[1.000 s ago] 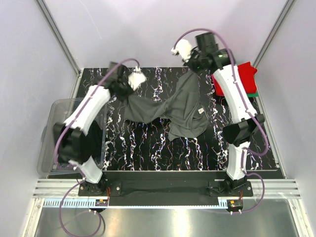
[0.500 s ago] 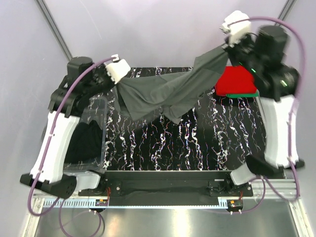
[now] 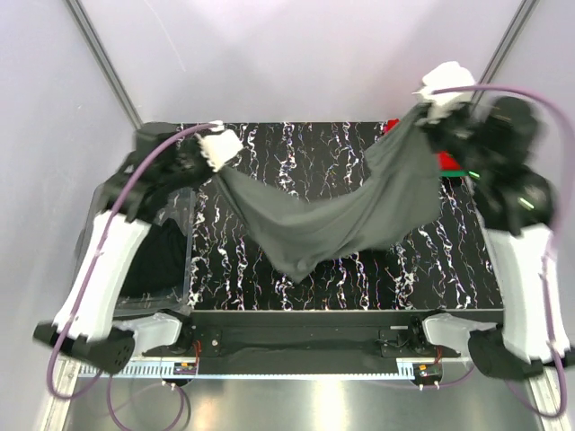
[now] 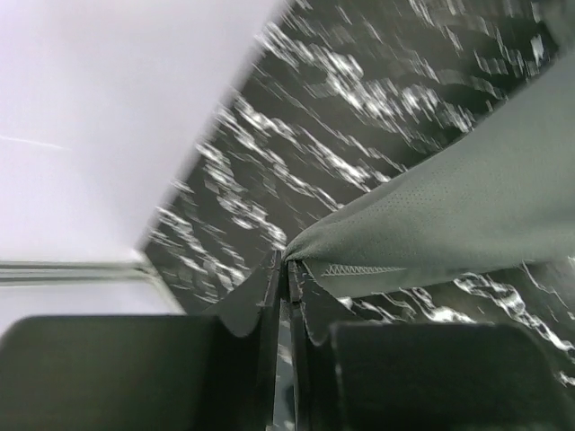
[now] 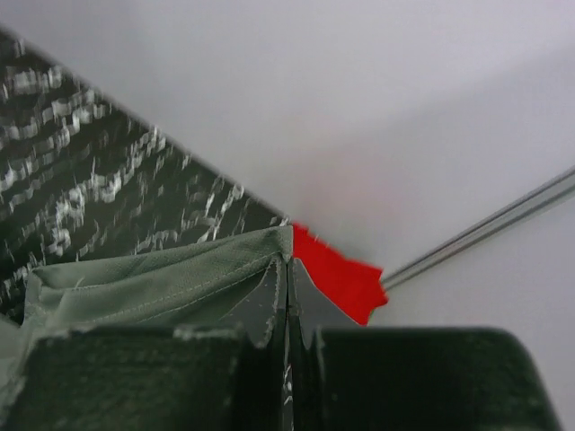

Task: Fold and stack the t-shirts
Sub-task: Flatten the tshirt out

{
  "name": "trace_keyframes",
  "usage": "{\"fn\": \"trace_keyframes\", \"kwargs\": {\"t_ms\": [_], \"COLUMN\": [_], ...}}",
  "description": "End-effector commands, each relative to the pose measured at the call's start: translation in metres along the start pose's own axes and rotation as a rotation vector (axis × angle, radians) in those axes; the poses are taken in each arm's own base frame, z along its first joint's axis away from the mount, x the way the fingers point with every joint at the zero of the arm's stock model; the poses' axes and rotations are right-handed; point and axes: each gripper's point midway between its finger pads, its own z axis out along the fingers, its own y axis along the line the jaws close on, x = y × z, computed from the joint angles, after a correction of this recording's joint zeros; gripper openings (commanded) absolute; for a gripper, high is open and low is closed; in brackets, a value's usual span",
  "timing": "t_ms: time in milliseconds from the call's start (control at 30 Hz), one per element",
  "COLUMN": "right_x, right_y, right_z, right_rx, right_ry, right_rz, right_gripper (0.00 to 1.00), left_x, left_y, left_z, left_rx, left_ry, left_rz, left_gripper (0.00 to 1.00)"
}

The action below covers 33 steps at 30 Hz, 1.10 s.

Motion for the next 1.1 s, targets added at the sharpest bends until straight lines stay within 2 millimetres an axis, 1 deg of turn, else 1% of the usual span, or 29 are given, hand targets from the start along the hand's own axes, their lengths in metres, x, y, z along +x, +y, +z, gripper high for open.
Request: {"fn": "trace_keyframes", "kwargs": {"t_ms": [0, 33, 67, 100, 133, 167, 200, 233, 267, 300, 333, 367, 400, 433, 467, 500, 533, 567, 600, 633, 667, 700, 733, 767, 800, 867, 933, 1000, 1067], "right_x": [0.070, 0.076, 0.094, 0.114, 0.124, 0.148, 0.157, 0.165, 0.191, 0.195, 0.202, 0.220, 0.215, 0.216, 0.219, 0.222, 0.225, 0.227, 0.229, 0.230, 0.234, 0.235, 0.237, 0.239, 0.240, 0.244, 0.246, 0.246, 0.244], "right_y": [0.022, 0.021, 0.026, 0.034, 0.031, 0.036, 0.034, 0.030, 0.028, 0.023, 0.020, 0.025, 0.022, 0.025, 0.027, 0.029, 0.032, 0.036, 0.040, 0.042, 0.047, 0.050, 0.052, 0.055, 0.056, 0.059, 0.061, 0.062, 0.063], "right_z": [0.069, 0.080, 0.096, 0.108, 0.119, 0.137, 0.147, 0.158, 0.173, 0.182, 0.190, 0.202, 0.209, 0.213, 0.220, 0.222, 0.223, 0.223, 0.222, 0.221, 0.219, 0.217, 0.216, 0.213, 0.213, 0.211, 0.209, 0.208, 0.206], "right_rx": [-0.039, -0.027, -0.048, -0.070, -0.066, -0.088, -0.084, -0.077, -0.081, -0.066, -0.060, -0.077, -0.070, -0.080, -0.090, -0.095, -0.103, -0.109, -0.123, -0.130, -0.138, -0.148, -0.155, -0.159, -0.165, -0.176, -0.184, -0.190, -0.195], "right_ry": [0.134, 0.128, 0.160, 0.191, 0.199, 0.247, 0.259, 0.267, 0.313, 0.319, 0.327, 0.361, 0.349, 0.348, 0.350, 0.353, 0.362, 0.368, 0.370, 0.371, 0.379, 0.380, 0.385, 0.391, 0.393, 0.404, 0.410, 0.412, 0.409], "right_rz": [-0.054, -0.070, -0.092, -0.089, -0.085, -0.076, -0.065, -0.057, -0.040, -0.035, -0.031, -0.023, -0.019, -0.010, 0.004, 0.019, 0.032, 0.049, 0.061, 0.072, 0.089, 0.095, 0.100, 0.106, 0.110, 0.106, 0.104, 0.105, 0.107], "right_gripper": [0.00, 0.00, 0.00, 0.00, 0.00, 0.00, 0.00, 0.00, 0.00, 0.00, 0.00, 0.00, 0.00, 0.00, 0.00, 0.00, 0.00, 0.00, 0.00, 0.00, 0.00, 0.00, 0.00, 0.00, 0.00, 0.00, 0.00, 0.00, 0.00], "left_x": [0.052, 0.061, 0.072, 0.088, 0.096, 0.096, 0.117, 0.123, 0.120, 0.141, 0.146, 0.142, 0.146, 0.141, 0.138, 0.119, 0.112, 0.115, 0.095, 0.091, 0.095, 0.089, 0.091, 0.104, 0.104, 0.115, 0.120, 0.132, 0.141], "left_y": [-0.031, -0.035, -0.041, -0.051, -0.053, -0.049, -0.056, -0.054, -0.043, -0.046, -0.044, -0.034, -0.030, -0.027, -0.030, -0.028, -0.033, -0.048, -0.059, -0.074, -0.095, -0.120, -0.136, -0.157, -0.173, -0.190, -0.197, -0.204, -0.206], "left_z": [0.059, 0.071, 0.083, 0.106, 0.119, 0.131, 0.156, 0.168, 0.180, 0.199, 0.208, 0.215, 0.219, 0.216, 0.211, 0.198, 0.191, 0.184, 0.169, 0.162, 0.153, 0.151, 0.148, 0.147, 0.147, 0.151, 0.159, 0.168, 0.180], "left_rx": [0.149, 0.172, 0.196, 0.249, 0.266, 0.270, 0.309, 0.312, 0.292, 0.309, 0.305, 0.276, 0.265, 0.265, 0.274, 0.269, 0.278, 0.310, 0.339, 0.373, 0.417, 0.476, 0.511, 0.558, 0.597, 0.640, 0.649, 0.658, 0.653], "left_ry": [0.146, 0.171, 0.203, 0.255, 0.279, 0.286, 0.346, 0.367, 0.369, 0.425, 0.438, 0.434, 0.442, 0.425, 0.412, 0.357, 0.340, 0.346, 0.289, 0.279, 0.288, 0.282, 0.291, 0.332, 0.341, 0.381, 0.395, 0.429, 0.458], "left_rz": [-0.049, -0.057, -0.077, -0.104, -0.118, -0.132, -0.157, -0.166, -0.173, -0.193, -0.201, -0.219, -0.239, -0.249, -0.259, -0.253, -0.251, -0.263, -0.252, -0.246, -0.237, -0.215, -0.208, -0.219, -0.215, -0.243, -0.258, -0.273, -0.277], "left_gripper": [0.11, 0.11, 0.11, 0.10, 0.08, 0.06, 0.05, 0.04, 0.04, 0.06, 0.10, 0.15, 0.25, 0.29, 0.37, 0.51, 0.55, 0.56, 0.58, 0.60, 0.60, 0.61, 0.62, 0.63, 0.64, 0.66, 0.68, 0.68, 0.65]}}
